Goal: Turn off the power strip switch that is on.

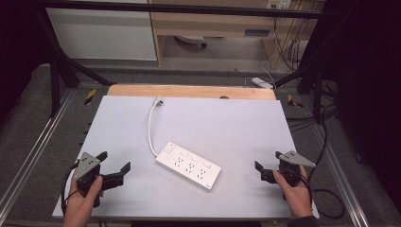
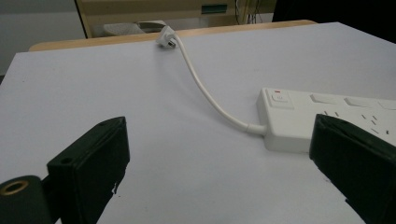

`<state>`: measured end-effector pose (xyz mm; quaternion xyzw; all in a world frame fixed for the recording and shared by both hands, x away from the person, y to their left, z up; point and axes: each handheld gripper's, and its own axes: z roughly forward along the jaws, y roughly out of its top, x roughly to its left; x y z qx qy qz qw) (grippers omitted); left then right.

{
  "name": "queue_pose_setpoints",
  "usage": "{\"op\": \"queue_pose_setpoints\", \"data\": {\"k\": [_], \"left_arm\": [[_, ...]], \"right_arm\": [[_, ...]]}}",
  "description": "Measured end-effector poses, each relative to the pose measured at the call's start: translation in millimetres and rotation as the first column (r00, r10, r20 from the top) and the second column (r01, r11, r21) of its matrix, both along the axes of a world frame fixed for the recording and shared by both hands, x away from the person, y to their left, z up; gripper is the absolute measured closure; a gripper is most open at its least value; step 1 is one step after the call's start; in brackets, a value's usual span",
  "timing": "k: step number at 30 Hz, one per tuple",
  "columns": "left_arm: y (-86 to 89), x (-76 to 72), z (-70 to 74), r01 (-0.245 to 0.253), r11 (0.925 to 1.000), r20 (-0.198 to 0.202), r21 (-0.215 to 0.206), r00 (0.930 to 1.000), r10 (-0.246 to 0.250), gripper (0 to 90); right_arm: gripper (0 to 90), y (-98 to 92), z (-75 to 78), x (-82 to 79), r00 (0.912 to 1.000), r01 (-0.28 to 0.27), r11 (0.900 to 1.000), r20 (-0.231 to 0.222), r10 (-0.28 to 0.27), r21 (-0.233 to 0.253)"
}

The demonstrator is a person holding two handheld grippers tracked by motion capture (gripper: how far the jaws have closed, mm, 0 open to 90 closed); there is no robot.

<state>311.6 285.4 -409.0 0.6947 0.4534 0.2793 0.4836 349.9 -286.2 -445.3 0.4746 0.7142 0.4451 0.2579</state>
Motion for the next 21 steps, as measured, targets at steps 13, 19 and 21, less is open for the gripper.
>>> {"op": "queue_pose_setpoints", "data": {"k": [13, 19, 21], "left_arm": [[0.7, 1.2, -0.3, -0.002, 1.0000, -0.009, -0.003, 1.0000, 0.002, 5.0], [0.8, 1.1, -0.4, -0.003, 1.0000, -0.008, -0.003, 1.0000, 0.003, 5.0], [0.8, 1.2, -0.5, -0.004, 1.0000, -0.009, -0.005, 1.0000, 0.004, 5.0]], "right_arm": [[5.2, -1.7, -1.3, 0.4, 0.9999, 0.001, 1.000, -0.016, -0.001, -0.001], [5.2, -1.5, -0.5, -0.4, 0.9999, -0.006, 1.000, -0.013, 0.006, 0.000], [5.2, -2.1, 0.3, -1.0, 0.9999, -0.004, 1.000, -0.012, 0.005, 0.007]]}}
